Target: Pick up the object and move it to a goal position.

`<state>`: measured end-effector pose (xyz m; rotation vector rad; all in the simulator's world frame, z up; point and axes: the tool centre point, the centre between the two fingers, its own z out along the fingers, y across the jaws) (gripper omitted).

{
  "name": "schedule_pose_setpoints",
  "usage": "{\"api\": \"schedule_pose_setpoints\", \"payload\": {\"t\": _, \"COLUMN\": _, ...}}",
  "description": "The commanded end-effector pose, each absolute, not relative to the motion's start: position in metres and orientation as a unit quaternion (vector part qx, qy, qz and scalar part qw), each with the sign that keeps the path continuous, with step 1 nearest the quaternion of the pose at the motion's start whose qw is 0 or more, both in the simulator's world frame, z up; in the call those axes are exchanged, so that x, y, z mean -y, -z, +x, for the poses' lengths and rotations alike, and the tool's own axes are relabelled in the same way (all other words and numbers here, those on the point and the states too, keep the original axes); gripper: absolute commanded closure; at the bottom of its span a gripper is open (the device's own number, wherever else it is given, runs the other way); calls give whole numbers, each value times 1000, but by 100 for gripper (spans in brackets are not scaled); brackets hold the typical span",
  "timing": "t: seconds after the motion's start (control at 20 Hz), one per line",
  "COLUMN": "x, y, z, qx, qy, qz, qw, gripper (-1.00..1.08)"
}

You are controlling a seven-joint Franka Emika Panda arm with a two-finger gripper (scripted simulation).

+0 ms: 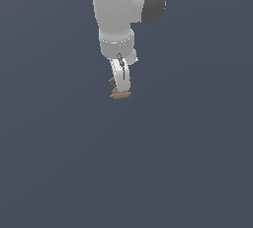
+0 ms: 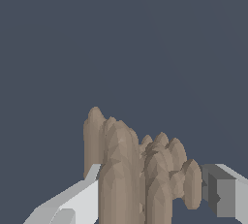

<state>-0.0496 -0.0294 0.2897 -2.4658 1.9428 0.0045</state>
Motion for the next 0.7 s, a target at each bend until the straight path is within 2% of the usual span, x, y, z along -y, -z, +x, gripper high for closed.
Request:
{"api": "schedule_pose_setpoints", "payload": {"t": 0.0, "x": 40, "y": -314, "z": -61, "qx": -619, "qy": -1, "qz": -785, "qw": 1, "gripper": 108}}
{"api": "schedule_pose_setpoints", "payload": {"t": 0.65, "x": 75, "y": -404, "z": -99, "qx": -619, "qy": 0, "qz": -786, "qw": 0, "gripper": 108}}
